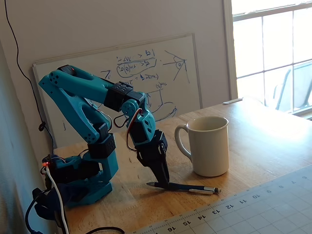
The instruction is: Grasp a pen and put it in a mug.
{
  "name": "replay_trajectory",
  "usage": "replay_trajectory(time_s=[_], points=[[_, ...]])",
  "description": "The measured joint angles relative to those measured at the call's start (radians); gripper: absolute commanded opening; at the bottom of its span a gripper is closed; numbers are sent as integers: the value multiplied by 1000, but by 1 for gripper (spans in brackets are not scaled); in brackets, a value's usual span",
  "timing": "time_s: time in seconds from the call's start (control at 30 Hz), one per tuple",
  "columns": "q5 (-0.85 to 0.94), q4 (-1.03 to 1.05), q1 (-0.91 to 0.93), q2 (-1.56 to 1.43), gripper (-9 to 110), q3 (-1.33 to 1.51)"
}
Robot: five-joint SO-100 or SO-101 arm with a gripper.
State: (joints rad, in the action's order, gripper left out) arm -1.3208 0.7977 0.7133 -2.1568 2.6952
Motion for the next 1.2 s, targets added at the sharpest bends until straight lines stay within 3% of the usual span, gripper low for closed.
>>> replay_trajectory(time_s=[0.93,1.07,1.2], points=[[6,0,52,-624,2,-25],[97,2,54,-634,2,-156],[296,2,20,-575,2,-314]])
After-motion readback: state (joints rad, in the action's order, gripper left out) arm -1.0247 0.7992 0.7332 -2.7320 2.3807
